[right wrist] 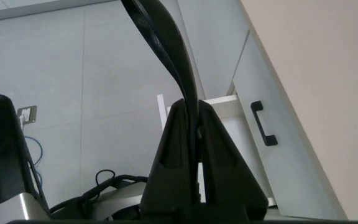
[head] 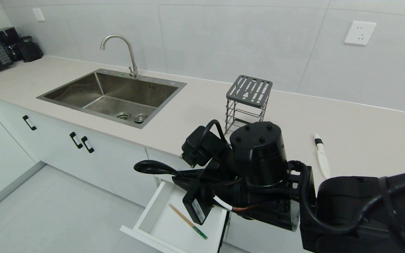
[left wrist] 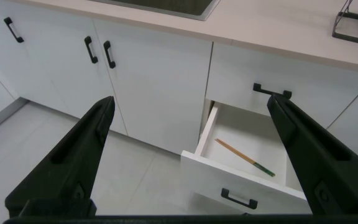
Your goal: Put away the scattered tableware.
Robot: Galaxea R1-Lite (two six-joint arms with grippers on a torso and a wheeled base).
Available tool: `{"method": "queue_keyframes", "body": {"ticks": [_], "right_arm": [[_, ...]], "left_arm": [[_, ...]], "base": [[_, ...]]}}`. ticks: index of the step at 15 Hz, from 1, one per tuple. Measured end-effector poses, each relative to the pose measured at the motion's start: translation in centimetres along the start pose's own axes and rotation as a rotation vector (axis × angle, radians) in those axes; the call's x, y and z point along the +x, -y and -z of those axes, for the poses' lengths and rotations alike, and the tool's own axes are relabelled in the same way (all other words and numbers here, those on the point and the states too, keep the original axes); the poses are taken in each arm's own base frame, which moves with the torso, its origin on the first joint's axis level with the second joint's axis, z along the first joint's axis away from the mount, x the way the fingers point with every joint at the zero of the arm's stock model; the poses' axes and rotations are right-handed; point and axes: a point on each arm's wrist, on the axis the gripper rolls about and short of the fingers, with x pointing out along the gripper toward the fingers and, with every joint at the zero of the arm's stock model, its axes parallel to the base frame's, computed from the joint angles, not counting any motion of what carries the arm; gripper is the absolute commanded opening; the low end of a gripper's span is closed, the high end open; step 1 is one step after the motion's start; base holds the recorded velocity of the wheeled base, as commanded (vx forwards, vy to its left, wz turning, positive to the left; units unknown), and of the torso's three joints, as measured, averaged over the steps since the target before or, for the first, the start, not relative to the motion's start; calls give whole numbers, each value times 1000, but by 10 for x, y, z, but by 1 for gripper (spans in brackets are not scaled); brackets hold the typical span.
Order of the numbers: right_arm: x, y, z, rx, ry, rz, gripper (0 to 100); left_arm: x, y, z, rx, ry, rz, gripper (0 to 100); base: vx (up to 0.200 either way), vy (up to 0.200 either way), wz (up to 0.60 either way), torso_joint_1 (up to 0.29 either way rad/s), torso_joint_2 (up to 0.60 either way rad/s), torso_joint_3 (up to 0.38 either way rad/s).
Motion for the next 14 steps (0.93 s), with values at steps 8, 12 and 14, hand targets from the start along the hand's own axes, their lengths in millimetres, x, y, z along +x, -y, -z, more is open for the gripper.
{"method": "queue_keyframes", "body": {"ticks": [8, 12, 14], "right_arm": [[18, 5, 7, -91, -24, 2, 0], [19, 5, 8, -89, -25, 6, 0], [18, 5, 9, -92, -29, 7, 0]], "left_arm": [[0, 0, 0, 0, 0, 0, 100], [0, 0, 0, 0, 0, 0, 100], [0, 0, 0, 0, -1, -1, 100]], "base": [[0, 0, 0, 0, 0, 0], [0, 0, 0, -138, 282, 146], [0, 0, 0, -134, 288, 132]]}}
